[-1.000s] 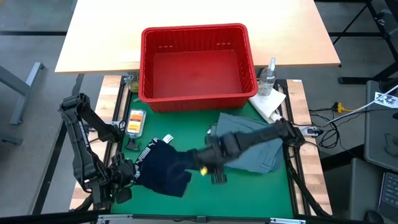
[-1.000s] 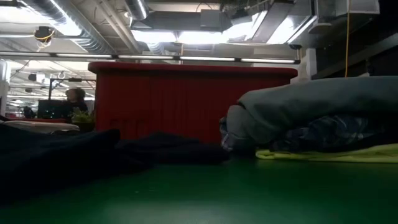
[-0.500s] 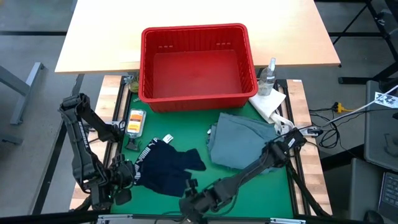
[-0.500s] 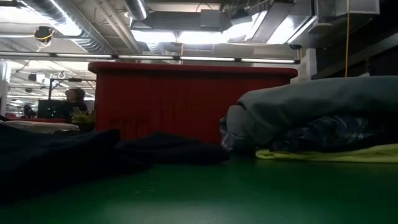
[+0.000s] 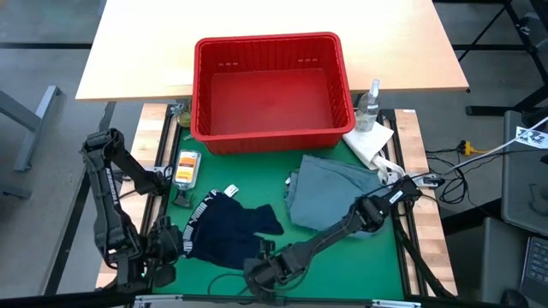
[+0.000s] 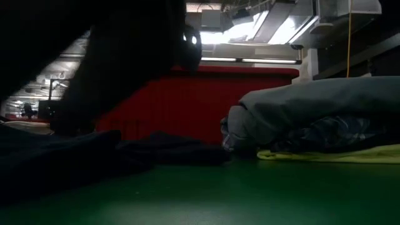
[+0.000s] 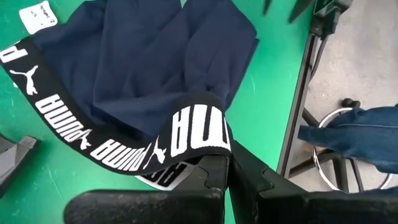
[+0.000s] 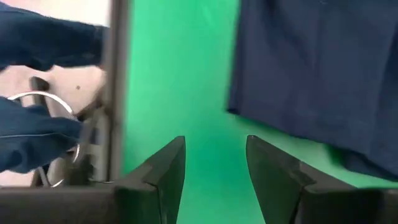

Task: Fold Laundry from Bin
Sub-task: Fold the dark blue underwear shorts

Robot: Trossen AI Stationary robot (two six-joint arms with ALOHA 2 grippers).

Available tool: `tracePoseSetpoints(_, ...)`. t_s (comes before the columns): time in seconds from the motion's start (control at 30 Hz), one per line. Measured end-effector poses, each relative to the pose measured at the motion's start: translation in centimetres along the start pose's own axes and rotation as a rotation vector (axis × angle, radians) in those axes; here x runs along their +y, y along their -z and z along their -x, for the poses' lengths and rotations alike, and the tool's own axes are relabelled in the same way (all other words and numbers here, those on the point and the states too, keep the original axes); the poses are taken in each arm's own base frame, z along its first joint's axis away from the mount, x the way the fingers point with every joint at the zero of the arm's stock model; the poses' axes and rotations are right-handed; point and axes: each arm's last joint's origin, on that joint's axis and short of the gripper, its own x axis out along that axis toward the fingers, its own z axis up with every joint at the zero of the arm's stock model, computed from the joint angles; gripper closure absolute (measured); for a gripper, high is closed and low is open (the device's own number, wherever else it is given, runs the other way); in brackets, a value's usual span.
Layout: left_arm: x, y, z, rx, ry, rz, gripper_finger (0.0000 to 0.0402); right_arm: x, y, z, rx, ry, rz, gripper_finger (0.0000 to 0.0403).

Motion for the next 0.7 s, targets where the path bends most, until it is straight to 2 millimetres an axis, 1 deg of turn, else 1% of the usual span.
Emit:
tracePoseSetpoints(0.13, 0.0, 0.3, 0.2, -0.006, 0.006, -0.010, 0.0401, -1.0, 0.0, -0.7, 0.028, 0.024, -0.013, 0.0233)
tracePoseSetpoints(0.23, -0.1, 0.4, 0.3, -0.005, 0.015, -0.015, 0.0401, -1.6, 0.0, -0.7, 0.063, 0.022, -0.049, 0.0233)
tracePoseSetpoints(0.37, -0.1, 0.7, 0.4, -0.002, 0.021, -0.025, 0.0401, -2.0, 0.0, -0.7, 0.066, 0.062, -0.060, 0.0233)
tracePoseSetpoints(0.57, -0.1, 0.7, 0.4, -0.015, 0.021, -0.026, 0.0401, -2.3, -0.2, -0.8, 0.057, 0.074, -0.085, 0.0233)
tracePoseSetpoints(0.7, -0.1, 0.7, 0.4, -0.018, 0.020, -0.025, 0.0401, -2.4, -0.4, -0.8, 0.025, 0.101, -0.087, 0.0233)
